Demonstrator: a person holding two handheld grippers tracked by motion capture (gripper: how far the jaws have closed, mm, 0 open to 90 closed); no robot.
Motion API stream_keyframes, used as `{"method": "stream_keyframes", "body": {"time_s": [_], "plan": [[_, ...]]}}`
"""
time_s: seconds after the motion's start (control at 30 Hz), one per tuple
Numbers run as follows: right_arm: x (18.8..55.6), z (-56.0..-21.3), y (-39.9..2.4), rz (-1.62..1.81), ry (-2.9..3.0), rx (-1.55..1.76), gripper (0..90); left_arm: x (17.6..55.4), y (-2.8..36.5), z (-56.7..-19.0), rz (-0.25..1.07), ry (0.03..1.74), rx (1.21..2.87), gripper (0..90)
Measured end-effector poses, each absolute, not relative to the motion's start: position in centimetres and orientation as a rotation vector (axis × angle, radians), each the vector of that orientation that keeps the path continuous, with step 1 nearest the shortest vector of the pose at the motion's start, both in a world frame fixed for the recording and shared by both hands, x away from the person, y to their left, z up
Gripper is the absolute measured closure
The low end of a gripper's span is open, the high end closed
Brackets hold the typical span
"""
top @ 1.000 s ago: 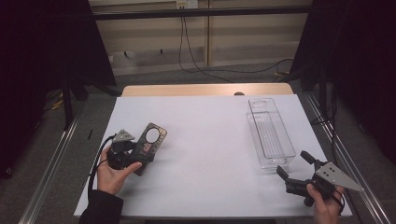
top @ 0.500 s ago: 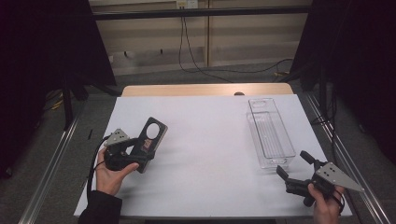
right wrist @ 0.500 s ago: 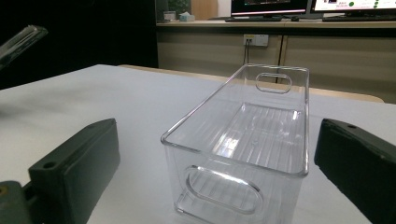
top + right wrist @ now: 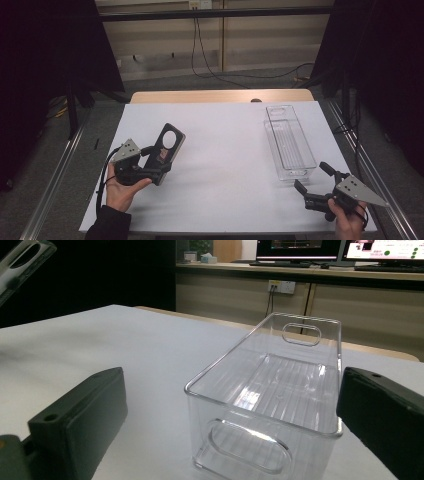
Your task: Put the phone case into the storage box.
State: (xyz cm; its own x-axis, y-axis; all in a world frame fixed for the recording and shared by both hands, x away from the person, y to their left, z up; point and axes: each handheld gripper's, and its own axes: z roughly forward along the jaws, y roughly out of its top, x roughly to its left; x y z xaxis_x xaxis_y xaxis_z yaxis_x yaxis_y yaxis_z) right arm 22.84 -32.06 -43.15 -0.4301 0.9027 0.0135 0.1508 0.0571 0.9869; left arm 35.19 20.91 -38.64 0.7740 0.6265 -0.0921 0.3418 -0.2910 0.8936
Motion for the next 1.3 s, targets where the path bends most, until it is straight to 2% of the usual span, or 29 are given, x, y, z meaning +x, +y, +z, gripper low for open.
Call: {"method": "stream_keyframes", "body": {"time_s": [0.5, 1.03, 1.3], "plan": [[22.3, -41.8, -30.6, 1.507, 1.722, 1.012, 0.0, 34.3, 17.6, -38.9, 0.189, 0.587, 1.921, 12.4], [23.5, -40.7, -27.3, 1.646, 1.845, 0.896, 0.0, 33.5, 15.1, -39.0, 0.142, 0.526, 1.907, 12.4], [24.7, -40.4, -25.3, 1.697, 1.923, 0.879, 0.0, 33.4, 13.4, -39.6, 0.111, 0.440, 1.872, 12.4]]}}
